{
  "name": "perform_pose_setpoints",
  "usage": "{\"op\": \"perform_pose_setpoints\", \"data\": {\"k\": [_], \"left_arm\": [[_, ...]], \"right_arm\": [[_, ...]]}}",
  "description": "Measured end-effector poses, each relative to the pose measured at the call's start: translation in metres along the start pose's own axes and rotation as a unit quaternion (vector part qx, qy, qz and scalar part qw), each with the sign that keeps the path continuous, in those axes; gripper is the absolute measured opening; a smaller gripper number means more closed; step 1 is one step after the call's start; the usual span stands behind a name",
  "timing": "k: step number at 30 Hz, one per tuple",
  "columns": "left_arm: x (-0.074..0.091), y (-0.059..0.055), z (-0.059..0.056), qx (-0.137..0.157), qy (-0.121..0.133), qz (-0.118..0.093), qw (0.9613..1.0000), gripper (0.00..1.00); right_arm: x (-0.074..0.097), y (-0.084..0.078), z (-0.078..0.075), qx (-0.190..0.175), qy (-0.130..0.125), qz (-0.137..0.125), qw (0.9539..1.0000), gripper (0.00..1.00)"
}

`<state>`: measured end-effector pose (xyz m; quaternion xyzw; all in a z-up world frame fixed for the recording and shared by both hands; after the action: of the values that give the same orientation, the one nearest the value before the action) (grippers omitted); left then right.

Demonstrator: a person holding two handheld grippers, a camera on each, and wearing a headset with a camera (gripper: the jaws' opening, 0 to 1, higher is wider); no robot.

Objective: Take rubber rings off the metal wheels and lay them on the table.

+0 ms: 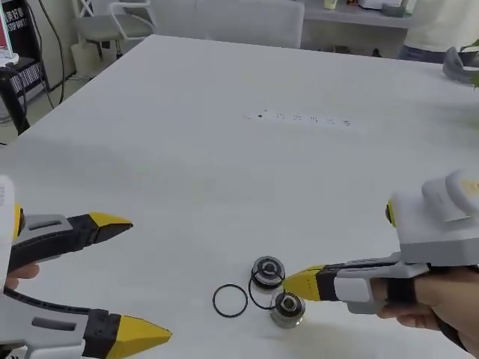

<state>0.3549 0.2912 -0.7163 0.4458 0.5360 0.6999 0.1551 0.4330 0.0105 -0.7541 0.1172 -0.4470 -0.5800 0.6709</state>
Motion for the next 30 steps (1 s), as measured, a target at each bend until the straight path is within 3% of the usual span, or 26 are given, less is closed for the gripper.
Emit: {"op": "perform_pose_setpoints", "data": {"k": [4, 17, 30], "left_arm": [[-0.001, 0.000, -0.001, 0.000, -0.005, -0.002, 1.0000, 0.84], [-0.001, 0.000, 0.000, 0.010, 0.000, -0.015, 0.9998, 0.98], [-0.003, -0.002, -0.002, 0.010, -0.010, -0.005, 0.9999, 0.99]], "right_arm": [[-0.001, 0.002, 0.002, 0.000, 0.004, -0.005, 1.0000, 0.00], [-0.014, 0.002, 0.007, 0.014, -0.004, 0.022, 0.9996, 0.00], [-0.022, 0.001, 0.007, 0.025, -0.006, 0.026, 0.9993, 0.00]]}}
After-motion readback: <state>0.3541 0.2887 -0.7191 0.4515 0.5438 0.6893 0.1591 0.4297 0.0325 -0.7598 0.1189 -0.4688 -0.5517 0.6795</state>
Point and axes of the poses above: the centre of the closed fingertips' face, and the gripper's own axes: x roughly backward along the fingers, z roughly to its left, y roughly out of its top, the point moved 10 cm from there along x, roughly backward along the fingers, and after that the axes turned 1 degree about y, right-handed, at the moved point
